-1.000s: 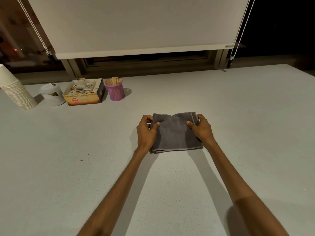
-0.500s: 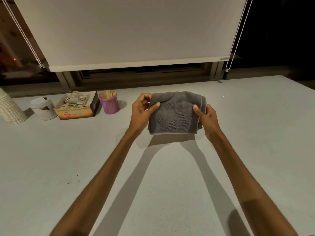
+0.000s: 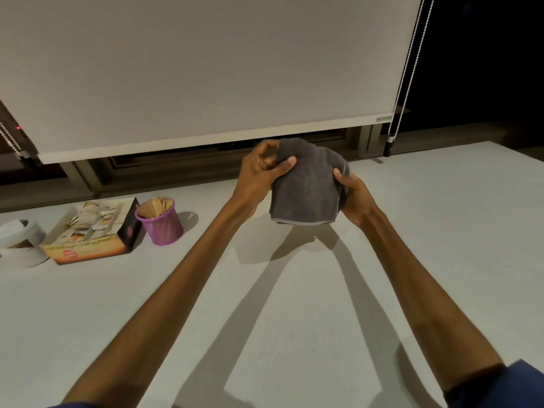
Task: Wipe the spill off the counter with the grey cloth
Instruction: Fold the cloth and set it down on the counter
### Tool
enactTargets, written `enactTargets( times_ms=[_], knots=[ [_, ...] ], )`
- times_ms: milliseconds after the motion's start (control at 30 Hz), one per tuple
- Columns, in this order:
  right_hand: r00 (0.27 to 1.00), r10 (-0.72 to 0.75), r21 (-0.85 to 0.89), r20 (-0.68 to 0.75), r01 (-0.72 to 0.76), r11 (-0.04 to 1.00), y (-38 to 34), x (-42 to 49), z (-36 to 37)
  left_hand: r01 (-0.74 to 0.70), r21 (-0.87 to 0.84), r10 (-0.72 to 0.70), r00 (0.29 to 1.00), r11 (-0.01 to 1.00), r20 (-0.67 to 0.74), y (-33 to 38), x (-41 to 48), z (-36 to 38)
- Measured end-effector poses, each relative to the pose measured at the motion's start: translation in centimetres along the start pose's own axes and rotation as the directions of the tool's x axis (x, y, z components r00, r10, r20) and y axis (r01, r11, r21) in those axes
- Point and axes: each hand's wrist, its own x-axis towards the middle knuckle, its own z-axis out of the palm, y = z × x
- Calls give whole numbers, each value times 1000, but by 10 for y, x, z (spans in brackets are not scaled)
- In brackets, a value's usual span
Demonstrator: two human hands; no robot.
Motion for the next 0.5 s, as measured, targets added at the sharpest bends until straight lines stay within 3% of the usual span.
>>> enactTargets(
  times_ms=[100, 200, 367, 500],
  knots=[
    [998, 64, 164, 26, -68, 984, 7, -2, 1, -8, -14, 8, 1000, 1000, 22, 6, 2, 11],
    [995, 90, 189, -35, -82, 978, 6, 0, 0, 22, -58, -26, 997, 998, -76, -2, 4, 1],
    [956, 75, -154, -283, -122, 980, 19, 26, -14, 193, -103, -216, 925, 976, -312, -71, 11, -14],
    [922, -11, -321, -386, -123, 939, 42, 42, -17, 377, -101, -383, 822, 921, -422, -123, 19, -17]
  ],
)
